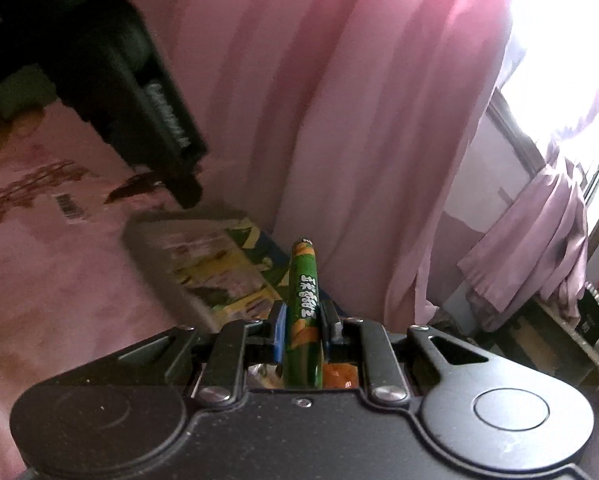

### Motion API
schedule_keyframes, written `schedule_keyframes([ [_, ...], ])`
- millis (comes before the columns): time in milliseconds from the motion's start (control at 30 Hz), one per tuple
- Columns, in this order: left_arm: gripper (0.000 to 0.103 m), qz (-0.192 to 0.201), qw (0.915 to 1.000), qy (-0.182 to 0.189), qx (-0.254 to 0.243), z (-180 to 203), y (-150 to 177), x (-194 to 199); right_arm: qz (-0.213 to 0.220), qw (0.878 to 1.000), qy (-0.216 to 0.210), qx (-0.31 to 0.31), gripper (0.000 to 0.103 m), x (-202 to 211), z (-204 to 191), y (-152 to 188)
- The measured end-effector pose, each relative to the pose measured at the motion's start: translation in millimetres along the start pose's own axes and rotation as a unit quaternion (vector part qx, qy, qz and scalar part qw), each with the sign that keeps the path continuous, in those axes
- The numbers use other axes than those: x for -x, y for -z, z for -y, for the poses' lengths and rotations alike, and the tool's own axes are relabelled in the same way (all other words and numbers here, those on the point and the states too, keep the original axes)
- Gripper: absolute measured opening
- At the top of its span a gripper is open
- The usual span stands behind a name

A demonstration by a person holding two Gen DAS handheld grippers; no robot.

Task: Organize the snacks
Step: 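Carry the brown snack into the tray with the left tool while the right tool carries the sausage there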

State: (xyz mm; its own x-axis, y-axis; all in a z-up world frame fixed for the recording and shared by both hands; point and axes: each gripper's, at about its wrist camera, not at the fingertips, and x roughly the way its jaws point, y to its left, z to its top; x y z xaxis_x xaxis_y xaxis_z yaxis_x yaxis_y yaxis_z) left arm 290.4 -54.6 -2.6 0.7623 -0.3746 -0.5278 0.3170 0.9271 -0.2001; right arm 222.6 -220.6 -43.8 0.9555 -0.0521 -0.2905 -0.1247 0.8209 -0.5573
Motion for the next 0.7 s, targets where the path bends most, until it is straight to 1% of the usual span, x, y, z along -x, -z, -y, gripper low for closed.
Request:
schedule_keyframes([
  [100,0.049,0.006,1.0,0.007,-0.003,5,-16,-35,0.003,1.0,-0.002,-0.007,0.018,-32,1,2],
  [167,0.049,0.001,1.0,0.01,0.001,6,-22,-58,0.001,1.0,-0.004,-0.012,0.018,-53,4,5],
  [233,0.049,-0.005,0.9999,0.013,0.002,7,-26,-82,-0.011,0.999,-0.01,-0.028,0.018,-71,7,8],
  [367,0.049,-0.017,0.9998,-0.002,-0.009,10,-26,-121,-0.039,0.998,-0.024,-0.047,0.019,-103,11,18],
  [533,0.049,-0.037,0.999,-0.014,-0.021,13,-21,-148,-0.076,0.994,-0.051,-0.055,0.019,-124,5,25],
  [633,0.049,-0.051,0.9981,-0.022,-0.029,16,-15,-157,-0.086,0.993,-0.055,-0.06,0.019,-131,0,26],
  [700,0.049,-0.061,0.9973,-0.032,-0.024,17,-10,-160,-0.089,0.992,-0.055,-0.071,0.019,-132,-3,26],
])
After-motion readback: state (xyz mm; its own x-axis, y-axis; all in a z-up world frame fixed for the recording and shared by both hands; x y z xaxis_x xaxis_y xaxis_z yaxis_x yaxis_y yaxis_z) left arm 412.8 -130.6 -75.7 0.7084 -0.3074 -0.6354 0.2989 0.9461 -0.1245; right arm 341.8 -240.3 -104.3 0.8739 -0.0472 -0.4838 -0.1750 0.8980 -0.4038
